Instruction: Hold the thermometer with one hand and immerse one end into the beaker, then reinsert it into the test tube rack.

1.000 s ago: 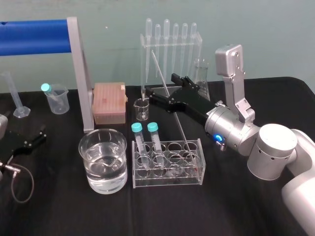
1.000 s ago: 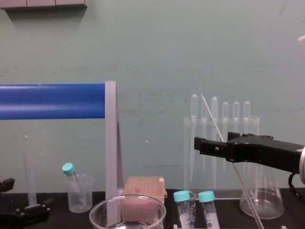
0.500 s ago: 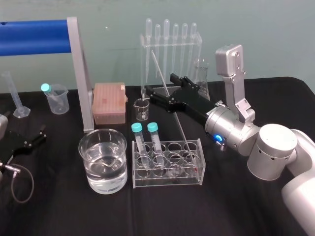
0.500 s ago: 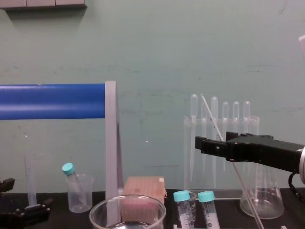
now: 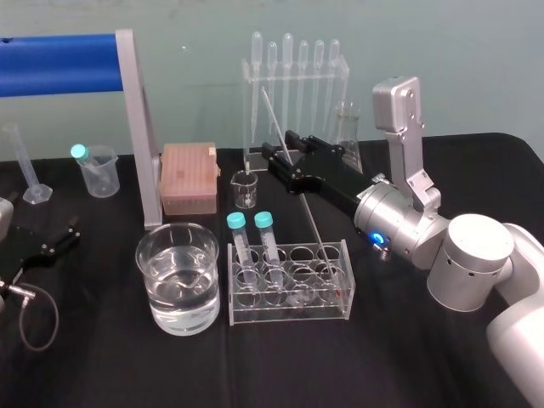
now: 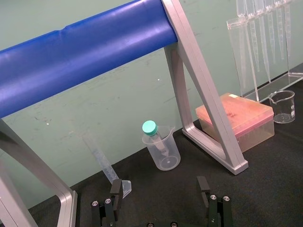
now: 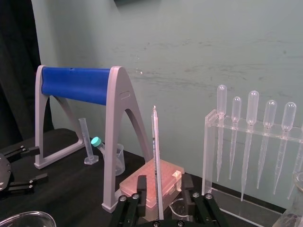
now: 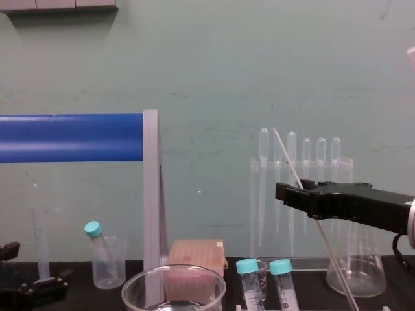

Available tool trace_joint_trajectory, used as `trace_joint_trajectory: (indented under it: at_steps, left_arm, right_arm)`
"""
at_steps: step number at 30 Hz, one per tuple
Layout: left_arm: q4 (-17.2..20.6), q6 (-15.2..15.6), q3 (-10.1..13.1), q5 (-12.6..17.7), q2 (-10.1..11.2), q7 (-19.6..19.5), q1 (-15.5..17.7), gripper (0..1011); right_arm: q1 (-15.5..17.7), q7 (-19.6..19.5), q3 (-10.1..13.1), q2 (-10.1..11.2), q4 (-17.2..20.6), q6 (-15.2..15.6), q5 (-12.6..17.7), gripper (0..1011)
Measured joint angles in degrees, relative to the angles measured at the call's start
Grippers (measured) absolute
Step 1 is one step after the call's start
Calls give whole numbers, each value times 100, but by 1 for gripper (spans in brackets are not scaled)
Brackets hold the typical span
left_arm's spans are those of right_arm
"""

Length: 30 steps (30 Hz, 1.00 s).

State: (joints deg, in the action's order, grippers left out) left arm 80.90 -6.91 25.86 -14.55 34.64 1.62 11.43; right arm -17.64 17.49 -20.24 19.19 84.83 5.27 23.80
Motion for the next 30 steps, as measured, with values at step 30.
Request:
trace_joint_trajectory:
  at_steps: [30]
  left_arm:
    - [0,0,0,0,0,0,0,1008]
  right_arm:
    - [42,144,130,-37,54,-68,106,58]
